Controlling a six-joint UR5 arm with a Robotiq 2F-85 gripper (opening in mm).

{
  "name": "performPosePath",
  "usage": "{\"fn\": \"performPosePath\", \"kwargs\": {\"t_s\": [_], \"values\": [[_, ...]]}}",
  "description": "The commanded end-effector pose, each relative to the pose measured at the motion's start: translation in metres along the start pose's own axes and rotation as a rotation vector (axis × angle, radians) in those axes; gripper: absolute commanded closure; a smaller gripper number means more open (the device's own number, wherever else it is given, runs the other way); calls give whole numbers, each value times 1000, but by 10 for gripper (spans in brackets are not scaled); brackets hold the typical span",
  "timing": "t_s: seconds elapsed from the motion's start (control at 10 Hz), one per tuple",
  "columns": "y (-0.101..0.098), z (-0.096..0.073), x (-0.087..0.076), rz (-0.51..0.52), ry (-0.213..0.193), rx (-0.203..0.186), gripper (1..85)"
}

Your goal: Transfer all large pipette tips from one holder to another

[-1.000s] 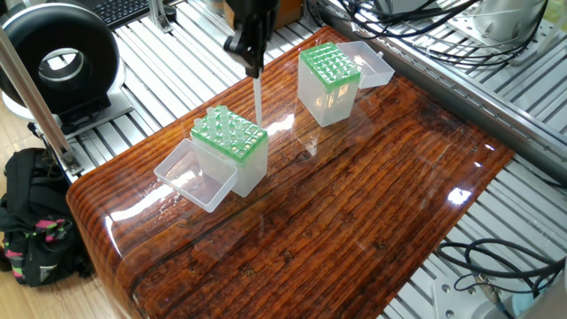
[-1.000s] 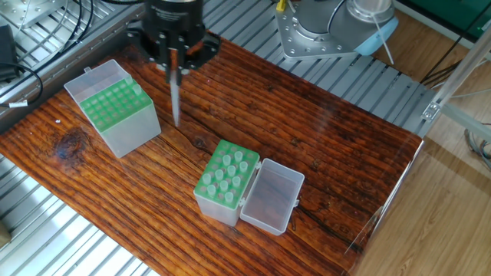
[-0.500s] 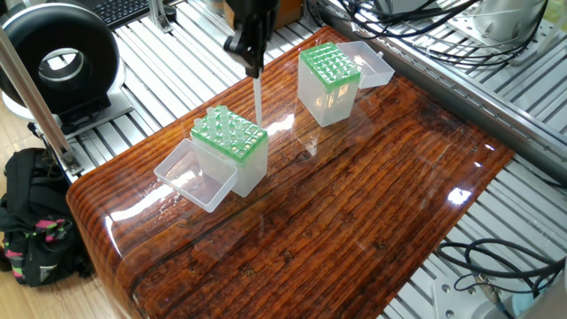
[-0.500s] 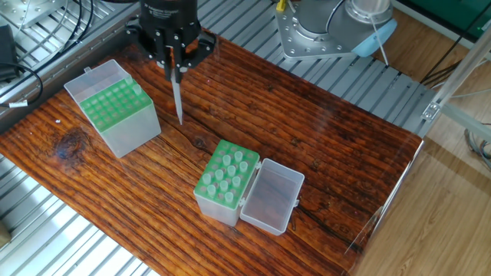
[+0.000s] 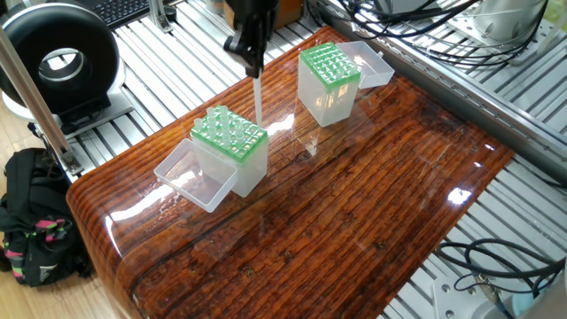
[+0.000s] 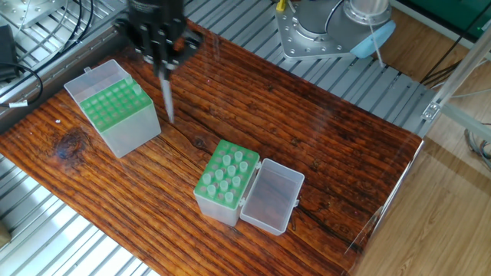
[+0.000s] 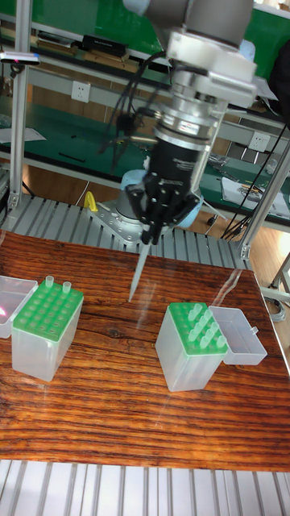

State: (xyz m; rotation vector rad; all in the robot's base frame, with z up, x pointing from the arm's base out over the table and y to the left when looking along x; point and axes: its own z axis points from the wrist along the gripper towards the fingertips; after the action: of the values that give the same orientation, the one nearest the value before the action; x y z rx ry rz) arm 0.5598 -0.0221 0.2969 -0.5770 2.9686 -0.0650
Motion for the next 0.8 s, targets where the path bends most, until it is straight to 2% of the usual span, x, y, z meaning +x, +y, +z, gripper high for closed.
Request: {"fn": "performPosePath", "kwargs": {"t_s": [0.0, 0.2, 0.4, 0.7], "values": [[-49, -11, -2, -52, -27, 25, 827], [-66, -11, 1, -82, -44, 30, 827], [-77, -2, -3, -101, -64, 15, 820], [-96, 0, 9, -143, -65, 64, 820]]}}
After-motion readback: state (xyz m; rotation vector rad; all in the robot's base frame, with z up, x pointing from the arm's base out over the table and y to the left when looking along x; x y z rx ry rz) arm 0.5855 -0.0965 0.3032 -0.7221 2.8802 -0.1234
